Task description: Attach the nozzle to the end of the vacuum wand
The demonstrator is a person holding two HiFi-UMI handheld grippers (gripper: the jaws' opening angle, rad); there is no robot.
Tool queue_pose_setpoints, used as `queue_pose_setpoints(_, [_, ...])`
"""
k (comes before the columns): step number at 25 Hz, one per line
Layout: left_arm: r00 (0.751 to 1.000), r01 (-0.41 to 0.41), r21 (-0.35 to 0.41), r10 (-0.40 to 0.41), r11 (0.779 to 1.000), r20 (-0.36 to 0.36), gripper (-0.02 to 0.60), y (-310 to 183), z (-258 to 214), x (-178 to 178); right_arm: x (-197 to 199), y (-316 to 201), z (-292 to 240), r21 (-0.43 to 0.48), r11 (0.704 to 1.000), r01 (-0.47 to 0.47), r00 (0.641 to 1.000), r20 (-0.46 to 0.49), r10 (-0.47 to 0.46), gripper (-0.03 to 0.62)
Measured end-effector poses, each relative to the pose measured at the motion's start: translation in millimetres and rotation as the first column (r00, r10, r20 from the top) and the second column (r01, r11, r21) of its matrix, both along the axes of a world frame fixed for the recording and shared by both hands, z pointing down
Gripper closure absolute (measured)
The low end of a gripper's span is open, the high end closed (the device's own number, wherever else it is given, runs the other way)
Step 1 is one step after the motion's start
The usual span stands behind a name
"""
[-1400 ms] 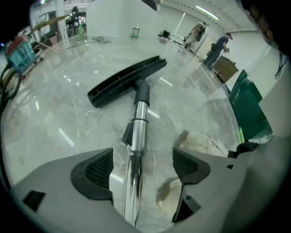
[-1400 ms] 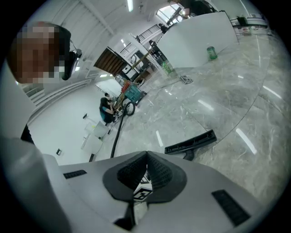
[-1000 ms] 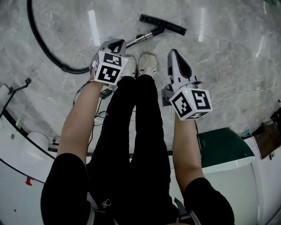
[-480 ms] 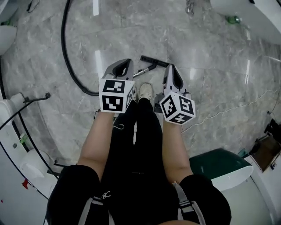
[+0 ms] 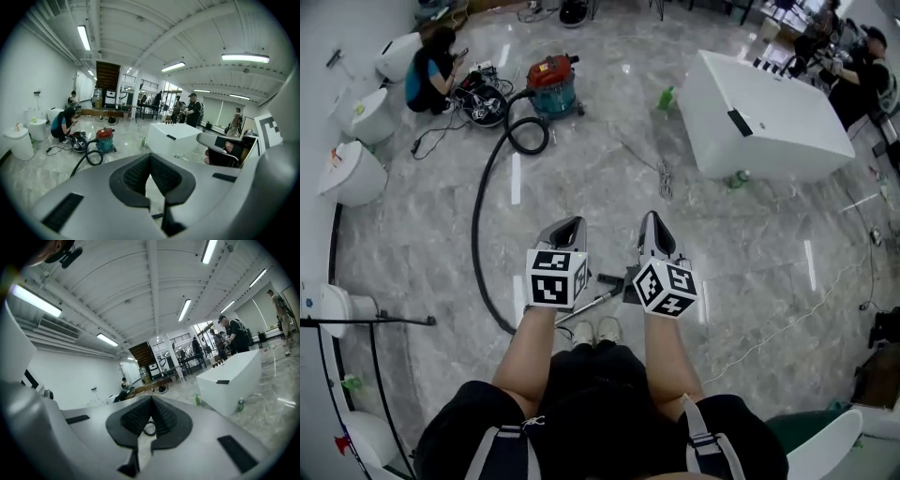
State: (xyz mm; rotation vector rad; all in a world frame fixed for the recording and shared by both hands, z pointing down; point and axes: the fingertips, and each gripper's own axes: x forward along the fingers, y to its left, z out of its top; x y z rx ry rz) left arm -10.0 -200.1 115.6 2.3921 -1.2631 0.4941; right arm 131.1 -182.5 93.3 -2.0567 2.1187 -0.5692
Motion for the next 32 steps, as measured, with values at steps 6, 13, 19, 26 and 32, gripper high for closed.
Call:
queue_pose_setpoints(6, [0.997,-0.073,0.201,0.079,0.977,-0.022,0.572,18,-125,16,0,17,-111,0.145,0.989,0.036,0.999,0.009,-0.038,0.58])
queue_pose_setpoints(13, [0.997,-0.063,0.29,0.07,0.955,-0.014,0.572,35,-178,13,3,41,-181,0.247,0.967,0.062,0.997,-0.064,-0.047,0.58])
queue_pose_setpoints(19, [0.997,-0.074,0.302,0.08,0.95,-0.007,0.572,48,-184,28,10,60,-186,0.254,0.964,0.078,0.989,-0.138,-0.043,0.58])
queue_pose_setpoints(26, [0.994,-0.101,0.306,0.11,0.947,-0.014,0.572,56,-192,46,24,70,-186,0.248,0.967,0.054,0.986,-0.165,-0.013,0.58])
queue_pose_setpoints(32, [0.989,-0.126,0.301,0.143,0.945,-0.033,0.572,66,-196,58,36,77,-184,0.24,0.97,0.037,0.988,-0.154,0.0,0.58])
